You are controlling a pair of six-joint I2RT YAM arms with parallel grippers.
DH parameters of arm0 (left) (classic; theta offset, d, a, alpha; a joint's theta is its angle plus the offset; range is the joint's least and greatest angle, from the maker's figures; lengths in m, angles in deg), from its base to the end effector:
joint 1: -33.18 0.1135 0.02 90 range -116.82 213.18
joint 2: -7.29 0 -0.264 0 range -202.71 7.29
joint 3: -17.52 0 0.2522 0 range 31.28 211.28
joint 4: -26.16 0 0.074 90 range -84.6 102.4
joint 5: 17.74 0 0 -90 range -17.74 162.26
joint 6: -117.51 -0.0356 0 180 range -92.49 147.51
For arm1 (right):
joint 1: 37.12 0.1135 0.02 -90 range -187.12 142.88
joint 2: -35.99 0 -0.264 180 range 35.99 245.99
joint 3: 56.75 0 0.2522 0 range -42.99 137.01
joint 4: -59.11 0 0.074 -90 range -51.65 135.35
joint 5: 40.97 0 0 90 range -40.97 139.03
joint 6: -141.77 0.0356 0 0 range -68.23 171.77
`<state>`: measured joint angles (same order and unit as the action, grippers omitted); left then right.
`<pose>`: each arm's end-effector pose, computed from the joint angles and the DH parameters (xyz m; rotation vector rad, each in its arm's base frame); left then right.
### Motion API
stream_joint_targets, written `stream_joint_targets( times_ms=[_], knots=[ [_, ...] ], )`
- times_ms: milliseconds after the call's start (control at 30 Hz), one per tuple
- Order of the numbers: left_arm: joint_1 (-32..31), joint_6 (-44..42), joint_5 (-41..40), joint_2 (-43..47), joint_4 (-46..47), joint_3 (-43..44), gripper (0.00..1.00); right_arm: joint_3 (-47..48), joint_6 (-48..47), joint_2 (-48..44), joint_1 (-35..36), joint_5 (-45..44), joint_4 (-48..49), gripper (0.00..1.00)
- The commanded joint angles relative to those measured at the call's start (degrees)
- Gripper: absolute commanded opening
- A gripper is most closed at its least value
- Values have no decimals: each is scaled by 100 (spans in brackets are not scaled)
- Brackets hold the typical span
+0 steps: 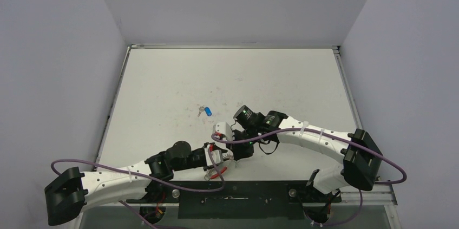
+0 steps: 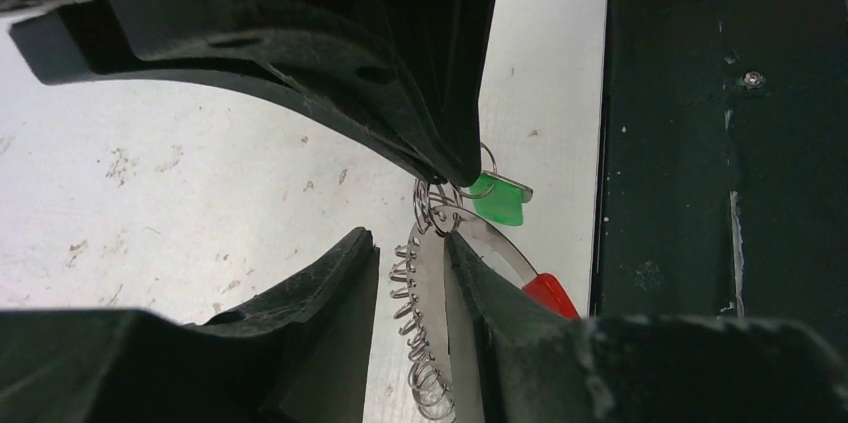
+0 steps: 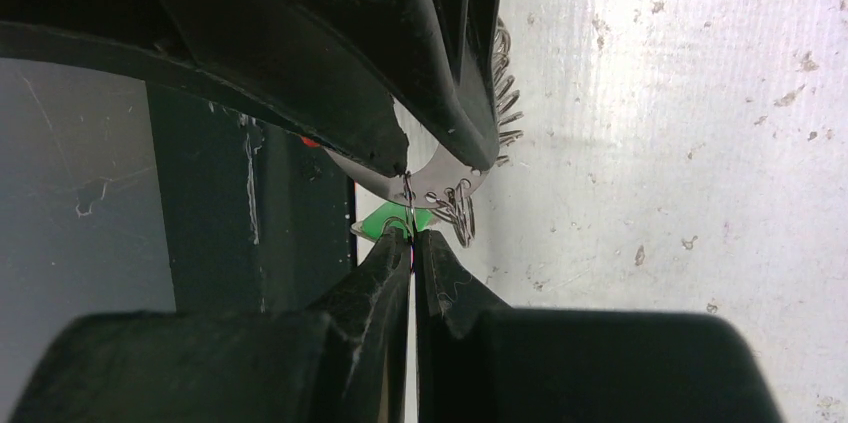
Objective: Put the keys on the keyring
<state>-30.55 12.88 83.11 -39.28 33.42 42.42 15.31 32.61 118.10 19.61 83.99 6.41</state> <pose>0.0730 -0.1630 0.1850 1.2970 1.3719 -0.7694 0.1362 0.2447 0.2393 -1.8300 2.0105 1.0198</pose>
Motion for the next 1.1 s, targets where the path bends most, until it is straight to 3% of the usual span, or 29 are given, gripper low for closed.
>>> stream_joint_targets(
  times_ms=[0,200,433,700,933,1067],
  knots=[
    [-35,30,229,32,753,-26,29,228,-71,-44,49,80,36,0],
    [-35,166,154,216,858,-167,32,223,-24,-70,63,47,143,0],
    [-35,305,217,70,1025,-216,23,201,65,-98,75,73,254,0],
    [-35,415,290,-361,1245,-113,22,146,61,-132,112,65,296,0],
    [-35,388,308,-588,1111,3,2,118,53,-168,110,27,317,0],
    [-35,360,334,-560,1114,12,0,127,44,-166,117,21,330,0]
  ],
)
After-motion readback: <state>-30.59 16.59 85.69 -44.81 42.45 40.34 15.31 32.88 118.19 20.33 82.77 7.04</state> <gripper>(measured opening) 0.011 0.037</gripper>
